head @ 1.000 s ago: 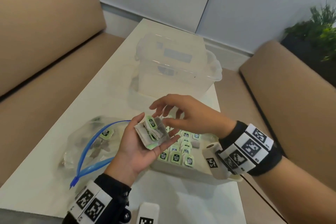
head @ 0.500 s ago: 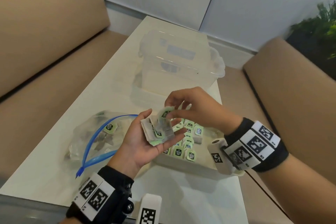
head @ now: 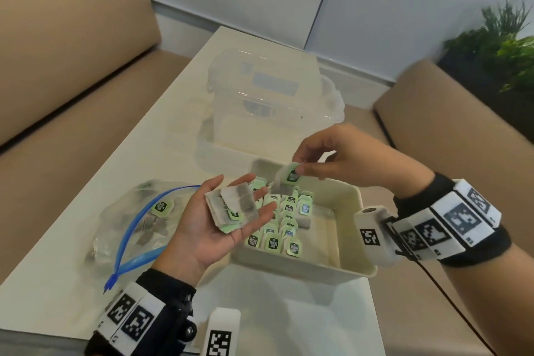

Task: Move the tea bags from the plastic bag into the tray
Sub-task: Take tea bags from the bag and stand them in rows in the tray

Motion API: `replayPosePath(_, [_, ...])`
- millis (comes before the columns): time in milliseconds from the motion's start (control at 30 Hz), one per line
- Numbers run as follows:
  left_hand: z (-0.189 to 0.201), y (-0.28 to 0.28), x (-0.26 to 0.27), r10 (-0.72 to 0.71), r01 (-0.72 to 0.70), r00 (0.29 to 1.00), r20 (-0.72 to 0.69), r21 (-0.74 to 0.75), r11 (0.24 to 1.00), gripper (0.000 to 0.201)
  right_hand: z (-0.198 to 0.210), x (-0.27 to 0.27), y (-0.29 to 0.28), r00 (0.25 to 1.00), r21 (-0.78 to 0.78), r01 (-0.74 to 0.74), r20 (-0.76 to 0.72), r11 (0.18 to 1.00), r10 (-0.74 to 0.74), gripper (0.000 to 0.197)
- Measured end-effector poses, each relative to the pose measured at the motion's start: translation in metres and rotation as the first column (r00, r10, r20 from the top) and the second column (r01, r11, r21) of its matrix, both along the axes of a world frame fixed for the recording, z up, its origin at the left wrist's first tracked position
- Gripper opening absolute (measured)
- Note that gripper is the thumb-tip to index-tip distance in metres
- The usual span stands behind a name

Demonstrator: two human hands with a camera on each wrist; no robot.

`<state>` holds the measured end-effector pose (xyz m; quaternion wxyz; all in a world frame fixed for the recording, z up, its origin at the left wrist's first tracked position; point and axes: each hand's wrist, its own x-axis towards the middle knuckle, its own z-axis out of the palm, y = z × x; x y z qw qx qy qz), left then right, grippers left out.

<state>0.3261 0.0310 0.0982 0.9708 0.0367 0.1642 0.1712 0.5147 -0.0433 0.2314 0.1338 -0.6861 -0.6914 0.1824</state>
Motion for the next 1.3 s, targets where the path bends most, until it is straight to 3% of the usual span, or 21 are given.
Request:
replayPosePath(67, [0.000,0.004,-0.003,0.015,-0.015,1.000,-0.001,0.020,1.000,0.040,-0.008,0.016,-0.003,0.984,-0.067,0.066,0.172,0.996,-0.053,0.003])
replayPosePath(200, [-0.004,0.010,-0.007,0.020,-0.023,0.999,0.036,0.067,0.998,0.070,-0.041,0.039,-0.006,0.954,-0.235,0.164,0.284,0.958,-0.094,0.017])
replayPosePath(433, [-0.004,0.013,-0.007,0.032,-0.032,0.999,0.016,0.027,0.999,0.048,-0.109,0.061,0.007,0.936,-0.531,0.186,0.352,0.826,0.016,0.024])
replayPosePath(500, [-0.005,0.013,-0.009,0.039,-0.040,0.999,0.017,0.031,0.999,0.051,-0.117,0.065,0.014,0.925,-0.588,0.203,0.377,0.783,0.043,0.031])
replayPosePath(700, [-0.008,0.015,-0.015,0.071,-0.071,0.997,0.001,0.069,0.995,0.059,-0.124,0.068,0.025,0.894,-0.625,0.185,0.428,0.758,0.134,0.044])
replayPosePath(900, [-0.013,0.015,-0.012,0.064,-0.066,0.998,0.027,0.093,0.993,0.063,-0.120,0.064,0.024,0.893,-0.617,0.182,0.429,0.766,0.133,0.041])
replayPosePath(967, [-0.014,0.014,-0.010,0.066,-0.070,0.997,0.046,0.099,0.993,0.069,-0.115,0.062,0.022,0.893,-0.595,0.186,0.434,0.782,0.118,0.036])
replayPosePath(1067, [-0.011,0.010,-0.006,0.093,-0.095,0.995,0.034,0.079,0.992,0.061,-0.098,0.050,0.022,0.905,-0.397,0.145,0.423,0.906,0.040,0.031])
replayPosePath(1167, [-0.005,0.006,0.001,0.149,-0.147,0.988,-0.037,0.051,0.988,0.036,-0.072,0.016,0.022,0.981,-0.066,0.021,0.194,0.998,-0.007,0.021])
replayPosePath(1233, [-0.003,0.005,0.005,0.183,-0.181,0.983,-0.034,0.051,0.982,0.038,-0.055,-0.015,0.018,0.999,0.076,-0.049,-0.001,0.996,0.049,0.017])
replayPosePath(1300, [0.001,0.003,0.007,0.206,-0.203,0.978,-0.043,0.072,0.977,0.043,-0.046,-0.041,0.014,0.991,0.119,-0.086,-0.095,0.989,0.098,0.019])
